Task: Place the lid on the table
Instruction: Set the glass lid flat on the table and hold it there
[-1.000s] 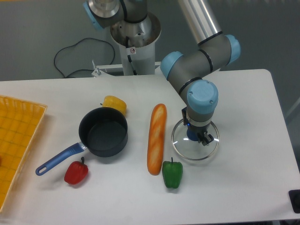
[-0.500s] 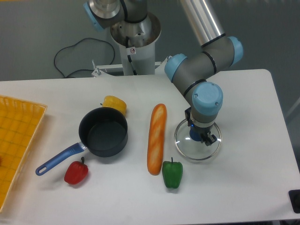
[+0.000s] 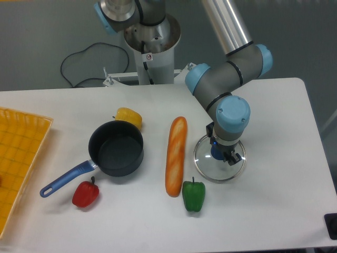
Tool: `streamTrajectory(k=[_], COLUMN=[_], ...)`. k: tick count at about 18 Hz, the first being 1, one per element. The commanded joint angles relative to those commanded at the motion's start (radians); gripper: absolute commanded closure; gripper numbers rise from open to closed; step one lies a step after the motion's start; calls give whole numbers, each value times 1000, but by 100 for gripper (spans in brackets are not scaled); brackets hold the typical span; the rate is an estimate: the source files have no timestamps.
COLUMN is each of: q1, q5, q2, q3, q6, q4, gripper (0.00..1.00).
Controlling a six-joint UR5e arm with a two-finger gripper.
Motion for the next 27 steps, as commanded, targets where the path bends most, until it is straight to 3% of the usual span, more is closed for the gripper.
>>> streamTrajectory(k=[12,14,16,21,25,27], q1=[0,0,0,-3,-5,-8], q5=[0,0,0,2,0,0], q2=[-12,-12,-12,-11,-6,1], q3=[-2,-2,2,3,26,32], q6=[-2,-2,0,0,-3,-5], q4=[0,0,0,0,-2,-2], gripper=[42,36,20,19,1,0])
